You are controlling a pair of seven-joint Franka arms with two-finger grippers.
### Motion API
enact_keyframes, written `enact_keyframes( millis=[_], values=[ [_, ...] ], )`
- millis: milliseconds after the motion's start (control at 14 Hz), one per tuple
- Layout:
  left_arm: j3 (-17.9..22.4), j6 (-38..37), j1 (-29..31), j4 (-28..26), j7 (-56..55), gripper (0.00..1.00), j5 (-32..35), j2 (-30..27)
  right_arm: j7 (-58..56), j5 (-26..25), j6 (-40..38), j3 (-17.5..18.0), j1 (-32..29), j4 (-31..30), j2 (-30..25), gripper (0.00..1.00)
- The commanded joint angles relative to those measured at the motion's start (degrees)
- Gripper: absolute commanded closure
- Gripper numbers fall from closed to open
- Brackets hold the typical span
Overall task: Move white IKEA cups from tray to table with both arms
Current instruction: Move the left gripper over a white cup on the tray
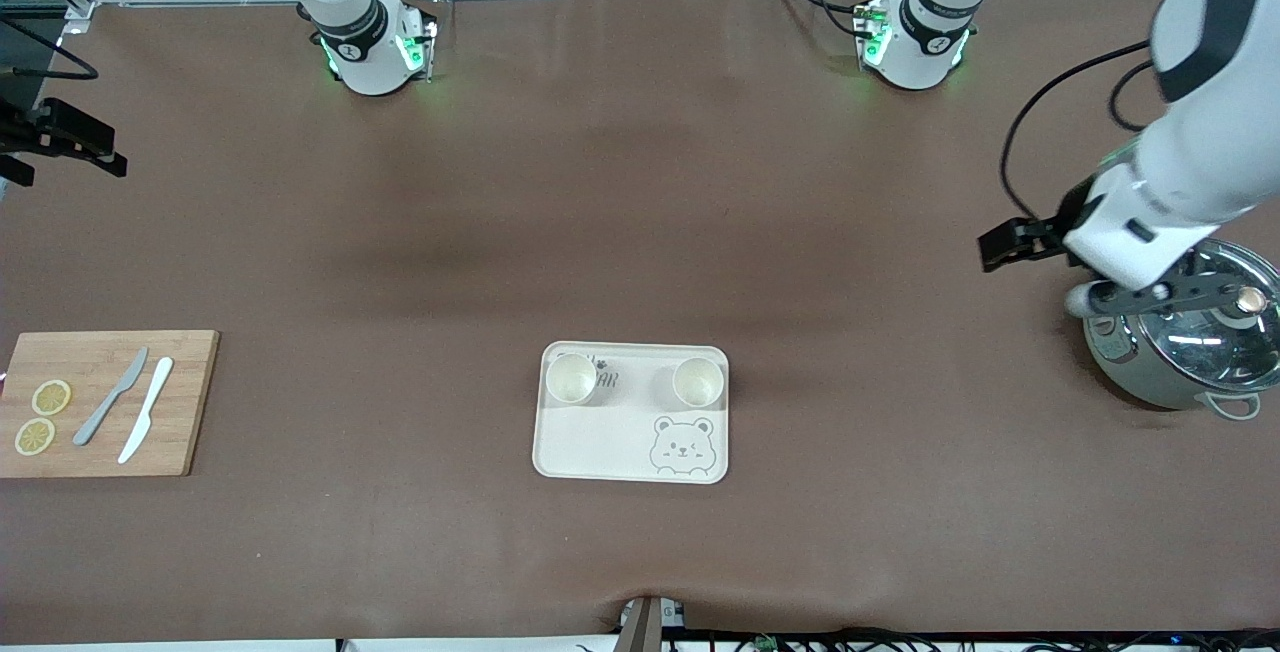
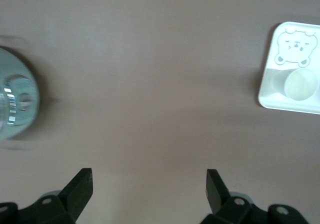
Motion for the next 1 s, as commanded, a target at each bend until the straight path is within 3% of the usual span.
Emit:
enact_keyframes(
  millis=[0,286,643,929],
  values=[
    [0.0,4.6,-3.5,-3.2,-6.6,0.0,-0.4,1.2,-0.2,-0.5,0.0,0.9,-2.7,0.2,0.3,0.0],
    [0.0,15.0,-9.4,-9.8,-17.7,0.0,-0.4,2.7,-0.5,1.0,-0.1,0.9,-3.8,1.6,1.6,0.0],
    [0.0,25.0,-14.5,-10.8,-32.3,0.0,0.3,9.1,-0.7,0.8,1.0,1.2,-3.0,3.8,5.3,0.0],
    [0.1,36.9,-16.9,-14.1,-36.6,0.0,0.4,13.0,-0.7,1.3,3.5,1.3,-3.3,3.9,9.9,0.0]
  ],
)
